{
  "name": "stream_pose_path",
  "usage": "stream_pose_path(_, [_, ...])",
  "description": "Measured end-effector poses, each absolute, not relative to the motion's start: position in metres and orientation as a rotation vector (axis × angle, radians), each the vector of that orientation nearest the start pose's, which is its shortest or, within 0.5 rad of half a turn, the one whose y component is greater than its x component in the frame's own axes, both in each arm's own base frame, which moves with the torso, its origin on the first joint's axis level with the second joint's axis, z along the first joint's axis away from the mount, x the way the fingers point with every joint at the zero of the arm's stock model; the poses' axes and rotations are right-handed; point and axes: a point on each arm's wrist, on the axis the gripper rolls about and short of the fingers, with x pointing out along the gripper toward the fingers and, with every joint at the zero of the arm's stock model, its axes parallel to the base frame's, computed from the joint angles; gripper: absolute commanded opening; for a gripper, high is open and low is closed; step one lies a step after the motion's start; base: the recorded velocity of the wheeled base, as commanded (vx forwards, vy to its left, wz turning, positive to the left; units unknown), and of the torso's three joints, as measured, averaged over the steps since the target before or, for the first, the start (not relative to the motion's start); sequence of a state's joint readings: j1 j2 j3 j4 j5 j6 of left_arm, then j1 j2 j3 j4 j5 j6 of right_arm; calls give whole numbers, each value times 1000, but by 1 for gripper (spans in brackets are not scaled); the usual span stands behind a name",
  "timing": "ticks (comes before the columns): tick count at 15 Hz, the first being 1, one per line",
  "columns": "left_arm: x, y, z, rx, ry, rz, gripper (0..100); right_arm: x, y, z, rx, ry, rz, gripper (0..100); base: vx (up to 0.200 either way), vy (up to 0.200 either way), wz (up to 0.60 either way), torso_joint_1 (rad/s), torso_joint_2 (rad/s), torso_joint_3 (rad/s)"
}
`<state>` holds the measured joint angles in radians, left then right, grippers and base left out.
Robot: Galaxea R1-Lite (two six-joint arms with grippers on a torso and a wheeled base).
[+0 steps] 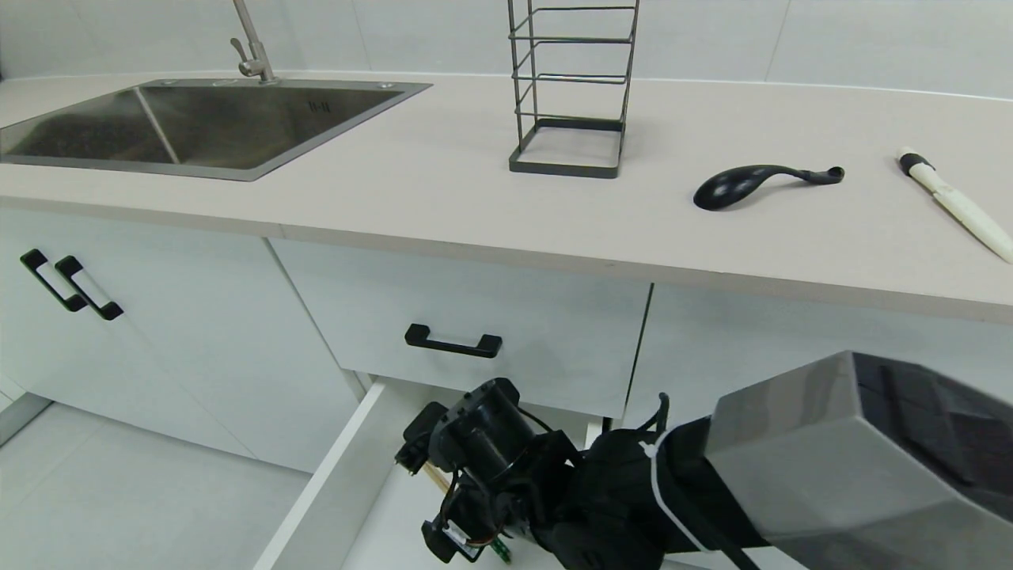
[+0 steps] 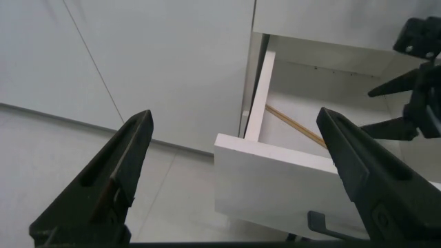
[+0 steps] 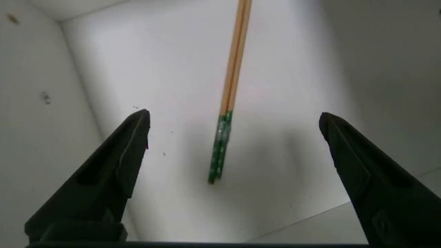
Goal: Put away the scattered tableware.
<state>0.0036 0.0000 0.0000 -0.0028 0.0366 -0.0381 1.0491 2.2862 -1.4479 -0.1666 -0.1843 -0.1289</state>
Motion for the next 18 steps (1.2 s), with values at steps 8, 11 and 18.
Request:
stream_pose_path(8, [-23, 1, 76, -38, -4, 40, 100, 181, 356, 116, -386, 298, 950, 100, 0, 0, 0, 0, 0, 0])
stream_pose_path(11, [-23, 1, 76, -38, -4, 40, 100, 170, 337, 110, -363, 268, 966, 100, 0, 0, 0, 0, 0, 0])
stream_pose_path(18, [-23, 1, 76, -38, -4, 40, 100, 146, 292, 122, -345, 267, 1030, 100, 0, 0, 0, 0, 0, 0])
